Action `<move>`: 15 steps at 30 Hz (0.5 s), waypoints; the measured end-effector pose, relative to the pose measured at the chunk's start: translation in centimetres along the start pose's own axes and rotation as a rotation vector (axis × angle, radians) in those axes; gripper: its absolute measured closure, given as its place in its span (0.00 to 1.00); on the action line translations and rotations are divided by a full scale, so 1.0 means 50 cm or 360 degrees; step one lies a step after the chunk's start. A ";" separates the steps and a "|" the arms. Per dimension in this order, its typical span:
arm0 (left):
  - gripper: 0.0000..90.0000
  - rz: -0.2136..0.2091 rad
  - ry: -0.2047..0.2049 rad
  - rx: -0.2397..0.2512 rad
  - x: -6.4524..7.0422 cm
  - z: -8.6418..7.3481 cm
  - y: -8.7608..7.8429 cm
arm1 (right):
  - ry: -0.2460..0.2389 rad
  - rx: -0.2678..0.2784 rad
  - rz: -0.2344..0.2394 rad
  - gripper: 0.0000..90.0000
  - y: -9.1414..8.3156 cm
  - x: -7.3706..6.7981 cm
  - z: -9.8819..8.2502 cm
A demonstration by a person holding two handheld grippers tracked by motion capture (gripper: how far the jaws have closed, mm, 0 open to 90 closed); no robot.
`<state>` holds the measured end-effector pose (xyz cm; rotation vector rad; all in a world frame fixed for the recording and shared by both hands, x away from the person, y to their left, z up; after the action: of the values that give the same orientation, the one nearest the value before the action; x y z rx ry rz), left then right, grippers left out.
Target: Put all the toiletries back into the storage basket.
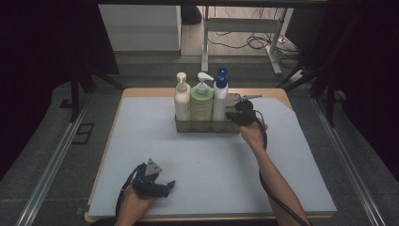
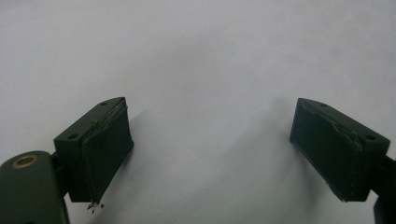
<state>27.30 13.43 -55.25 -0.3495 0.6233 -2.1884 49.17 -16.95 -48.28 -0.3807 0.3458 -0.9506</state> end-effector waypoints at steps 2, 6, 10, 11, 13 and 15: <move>0.14 0.0000 0.0000 0.0000 0.000 0.000 0.000 | -0.0033 -0.0010 -0.0018 0.92 -0.001 -0.001 0.000; 0.14 0.0000 0.0000 0.0000 0.000 0.000 0.000 | -0.0072 -0.0018 -0.0050 0.80 -0.007 0.006 0.000; 0.14 0.0001 0.0001 0.0000 0.000 0.000 0.000 | -0.0107 -0.0013 -0.0075 0.68 -0.015 0.010 0.002; 0.14 0.0000 0.0001 0.0001 0.000 0.000 0.000 | -0.0113 -0.0014 -0.0074 0.65 -0.017 0.011 0.003; 0.14 0.0000 0.0001 0.0001 0.000 0.000 0.000 | -0.0115 -0.0003 -0.0070 0.60 -0.023 0.013 0.004; 0.14 0.0000 0.0001 0.0001 0.000 0.000 0.000 | -0.0116 0.0001 -0.0053 0.55 -0.030 0.012 0.006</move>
<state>27.29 13.44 -55.25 -0.3485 0.6231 -2.1887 48.57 -18.20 -47.43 -0.4208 0.2732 -0.9668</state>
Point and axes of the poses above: each handheld gripper's, and its own axes: y roughly forward along the jaws, z roughly out of its top, x roughly to its right, the point moved 4 cm from there along y, roughly forward along the jaws, and after that the axes turned 14 degrees about x, right-handed, at the moved point
